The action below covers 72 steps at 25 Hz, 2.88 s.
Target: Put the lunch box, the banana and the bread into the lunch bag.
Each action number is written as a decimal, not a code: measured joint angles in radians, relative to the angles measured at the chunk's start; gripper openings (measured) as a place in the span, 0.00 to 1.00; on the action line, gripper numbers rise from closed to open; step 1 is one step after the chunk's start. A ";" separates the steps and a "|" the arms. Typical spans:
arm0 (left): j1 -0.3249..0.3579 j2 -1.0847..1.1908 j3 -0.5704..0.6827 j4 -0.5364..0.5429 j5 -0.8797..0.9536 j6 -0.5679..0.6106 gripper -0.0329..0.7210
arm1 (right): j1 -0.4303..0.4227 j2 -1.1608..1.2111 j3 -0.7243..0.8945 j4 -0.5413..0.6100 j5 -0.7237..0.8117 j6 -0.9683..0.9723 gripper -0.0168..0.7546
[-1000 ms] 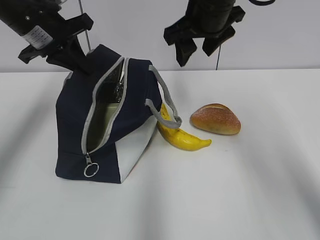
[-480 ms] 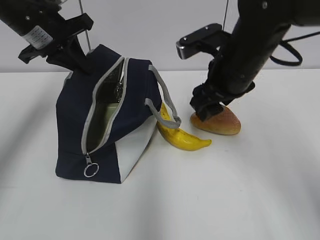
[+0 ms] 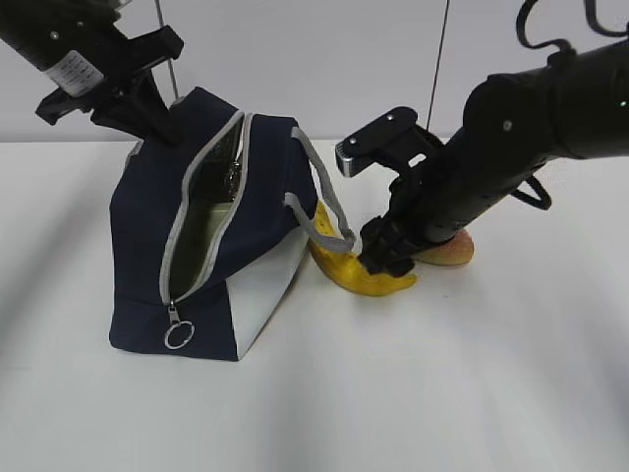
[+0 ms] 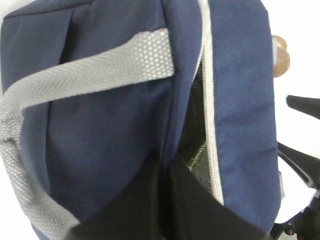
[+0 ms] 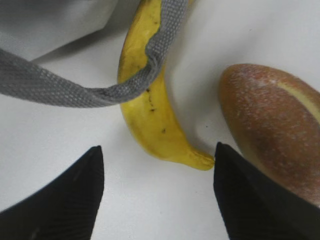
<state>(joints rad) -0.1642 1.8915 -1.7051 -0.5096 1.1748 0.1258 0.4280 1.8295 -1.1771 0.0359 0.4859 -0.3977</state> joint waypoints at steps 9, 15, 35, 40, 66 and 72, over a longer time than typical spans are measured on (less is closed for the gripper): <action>0.000 0.000 0.000 0.000 0.000 0.000 0.04 | 0.000 0.117 -0.033 0.168 -0.048 -0.159 0.68; 0.000 0.000 0.000 0.000 0.000 0.000 0.04 | 0.000 0.201 -0.146 0.222 -0.048 -0.187 0.68; 0.000 0.000 0.000 0.011 0.005 0.000 0.04 | 0.000 0.318 -0.332 0.226 0.185 -0.190 0.39; 0.000 0.000 0.000 0.011 0.007 0.000 0.04 | 0.000 0.280 -0.333 0.114 0.351 -0.170 0.39; 0.000 0.000 0.000 -0.001 0.013 0.000 0.04 | 0.000 -0.144 -0.422 0.105 0.711 0.038 0.39; 0.000 0.000 0.000 -0.003 0.014 0.000 0.04 | 0.000 -0.116 -0.492 0.465 0.702 0.040 0.39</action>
<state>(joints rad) -0.1642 1.8915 -1.7051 -0.5127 1.1886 0.1258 0.4280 1.7131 -1.6694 0.5010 1.1877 -0.3580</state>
